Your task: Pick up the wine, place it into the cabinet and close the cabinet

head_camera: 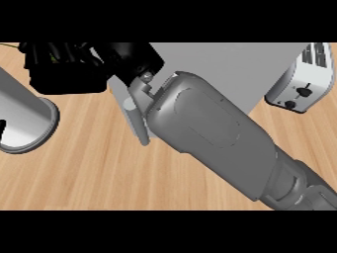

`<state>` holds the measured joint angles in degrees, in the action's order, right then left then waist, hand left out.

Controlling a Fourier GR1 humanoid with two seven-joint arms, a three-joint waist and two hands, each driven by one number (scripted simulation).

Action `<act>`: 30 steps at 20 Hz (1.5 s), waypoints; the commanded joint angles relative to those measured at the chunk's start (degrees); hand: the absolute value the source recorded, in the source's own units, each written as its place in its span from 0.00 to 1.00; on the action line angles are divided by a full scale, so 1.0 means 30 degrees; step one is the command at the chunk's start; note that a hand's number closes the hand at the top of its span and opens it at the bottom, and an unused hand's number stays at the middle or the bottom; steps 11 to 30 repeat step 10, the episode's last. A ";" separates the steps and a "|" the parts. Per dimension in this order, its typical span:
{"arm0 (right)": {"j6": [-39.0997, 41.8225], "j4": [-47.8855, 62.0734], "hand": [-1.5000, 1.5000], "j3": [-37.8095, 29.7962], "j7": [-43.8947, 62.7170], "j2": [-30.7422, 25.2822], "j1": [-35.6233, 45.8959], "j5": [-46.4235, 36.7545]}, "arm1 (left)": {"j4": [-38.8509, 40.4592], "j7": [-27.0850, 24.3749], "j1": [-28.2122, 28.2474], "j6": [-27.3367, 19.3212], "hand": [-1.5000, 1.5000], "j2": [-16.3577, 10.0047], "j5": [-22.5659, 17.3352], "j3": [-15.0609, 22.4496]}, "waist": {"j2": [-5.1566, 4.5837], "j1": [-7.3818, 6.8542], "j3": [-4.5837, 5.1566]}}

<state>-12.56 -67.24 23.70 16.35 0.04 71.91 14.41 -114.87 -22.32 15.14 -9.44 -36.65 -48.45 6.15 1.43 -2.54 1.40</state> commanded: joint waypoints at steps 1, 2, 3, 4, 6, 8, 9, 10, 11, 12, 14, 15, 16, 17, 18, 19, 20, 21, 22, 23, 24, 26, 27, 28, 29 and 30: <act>0.0274 0.2277 1.00 -0.1551 -0.1031 -0.1988 -0.0813 -0.0282 | 0.0158 0.0513 -0.0386 0.0027 0.00 -0.0072 -0.0414 -0.0349 | -0.0710 0.0542 -0.0455; 0.0200 0.2470 1.00 -0.1294 -0.1203 -0.2208 -0.0718 -0.0618 | 0.0165 0.0584 -0.0318 -0.0049 0.00 -0.0177 -0.0428 -0.0523 | -0.0697 0.0549 -0.0452; -0.0134 0.3306 1.00 -0.0982 -0.1624 -0.1634 -0.0748 -0.0886 | -0.0182 0.0590 -0.0572 -0.0262 0.00 0.0071 -0.0185 -0.0007 | -0.0798 0.0458 -0.0444; 0.0578 0.3459 1.00 -0.1206 -0.1785 -0.2370 -0.0702 -0.0663 | 0.0271 0.0095 -0.0366 0.0119 0.00 0.0072 0.0254 0.0048 | -0.0843 0.0495 -0.0429; 0.0337 0.3984 1.00 -0.1240 -0.1950 -0.2349 -0.0242 -0.1007 | -0.0546 0.0597 -0.0257 -0.0094 0.00 -0.0032 -0.0290 -0.0210 | -0.0744 0.0271 -0.0445; 0.0127 0.4112 1.00 -0.1030 -0.2532 -0.2072 -0.0618 -0.1195 | -0.0195 0.0318 -0.0257 -0.0324 0.00 0.0409 0.0174 0.0291 | -0.0776 0.0516 -0.0439; 0.0430 0.4324 1.00 -0.1159 -0.2343 -0.2141 -0.0244 -0.1058 | -0.0156 0.0873 -0.0697 -0.0158 0.00 -0.0134 -0.0284 -0.0268 | -0.0790 0.0576 -0.0442; 0.0289 0.4424 1.00 -0.0969 -0.2955 -0.1990 -0.0982 -0.1127 | -0.0320 0.0372 -0.0093 0.0105 0.00 -0.0031 -0.0007 -0.0253 | -0.0744 0.0346 -0.0440; 0.0289 0.4424 1.00 -0.0969 -0.2955 -0.1990 -0.0982 -0.1127 | -0.0320 0.0372 -0.0093 0.0105 0.00 -0.0031 -0.0007 -0.0253 | -0.0744 0.0346 -0.0440; 0.0289 0.4424 1.00 -0.0969 -0.2955 -0.1990 -0.0982 -0.1127 | -0.0320 0.0372 -0.0093 0.0105 0.00 -0.0031 -0.0007 -0.0253 | -0.0744 0.0346 -0.0440; 0.0289 0.4424 1.00 -0.0969 -0.2955 -0.1990 -0.0982 -0.1127 | -0.0320 0.0372 -0.0093 0.0105 0.00 -0.0031 -0.0007 -0.0253 | -0.0744 0.0346 -0.0440; 0.0289 0.4424 1.00 -0.0969 -0.2955 -0.1990 -0.0982 -0.1127 | -0.0320 0.0372 -0.0093 0.0105 0.00 -0.0031 -0.0007 -0.0253 | -0.0744 0.0346 -0.0440; 0.0289 0.4424 1.00 -0.0969 -0.2955 -0.1990 -0.0982 -0.1127 | -0.0320 0.0372 -0.0093 0.0105 0.00 -0.0031 -0.0007 -0.0253 | -0.0744 0.0346 -0.0440; 0.0289 0.4424 1.00 -0.0969 -0.2955 -0.1990 -0.0982 -0.1127 | -0.0320 0.0372 -0.0093 0.0105 0.00 -0.0031 -0.0007 -0.0253 | -0.0744 0.0346 -0.0440; 0.0289 0.4424 1.00 -0.0969 -0.2955 -0.1990 -0.0982 -0.1127 | -0.0320 0.0372 -0.0093 0.0105 0.00 -0.0031 -0.0007 -0.0253 | -0.0744 0.0346 -0.0440; 0.0289 0.4424 1.00 -0.0969 -0.2955 -0.1990 -0.0982 -0.1127 | -0.0320 0.0372 -0.0093 0.0105 0.00 -0.0031 -0.0007 -0.0253 | -0.0744 0.0346 -0.0440; 0.0289 0.4424 1.00 -0.0969 -0.2955 -0.1990 -0.0982 -0.1127 | -0.0320 0.0372 -0.0093 0.0105 0.00 -0.0031 -0.0007 -0.0253 | -0.0744 0.0346 -0.0440; 0.0289 0.4424 1.00 -0.0969 -0.2955 -0.1990 -0.0982 -0.1127 | -0.0320 0.0372 -0.0093 0.0105 0.00 -0.0031 -0.0007 -0.0253 | -0.0744 0.0346 -0.0440; 0.0289 0.4424 1.00 -0.0969 -0.2955 -0.1990 -0.0982 -0.1127 | -0.0320 0.0372 -0.0093 0.0105 0.00 -0.0031 -0.0007 -0.0253 | -0.0744 0.0346 -0.0440; 0.0289 0.4424 1.00 -0.0969 -0.2955 -0.1990 -0.0982 -0.1127 | -0.0320 0.0372 -0.0093 0.0105 0.00 -0.0031 -0.0007 -0.0253 | -0.0744 0.0346 -0.0440; 0.0289 0.4424 1.00 -0.0969 -0.2955 -0.1990 -0.0982 -0.1127 | -0.0320 0.0372 -0.0093 0.0105 0.00 -0.0031 -0.0007 -0.0253 | -0.0744 0.0346 -0.0440; 0.0289 0.4424 1.00 -0.0969 -0.2955 -0.1990 -0.0982 -0.1127 | -0.0320 0.0372 -0.0093 0.0105 0.00 -0.0031 -0.0007 -0.0253 | -0.0744 0.0346 -0.0440; 0.0289 0.4424 1.00 -0.0969 -0.2955 -0.1990 -0.0982 -0.1127 | -0.0320 0.0372 -0.0093 0.0105 0.00 -0.0031 -0.0007 -0.0253 | -0.0744 0.0346 -0.0440; 0.0289 0.4424 1.00 -0.0969 -0.2955 -0.1990 -0.0982 -0.1127 | -0.0320 0.0372 -0.0093 0.0105 0.00 -0.0031 -0.0007 -0.0253 | -0.0744 0.0346 -0.0440; 0.0289 0.4424 1.00 -0.0969 -0.2955 -0.1990 -0.0982 -0.1127 | -0.0320 0.0372 -0.0093 0.0105 0.00 -0.0031 -0.0007 -0.0253 | -0.0744 0.0346 -0.0440; 0.0289 0.4424 1.00 -0.0969 -0.2955 -0.1990 -0.0982 -0.1127 | -0.0320 0.0372 -0.0093 0.0105 0.00 -0.0031 -0.0007 -0.0253 | -0.0744 0.0346 -0.0440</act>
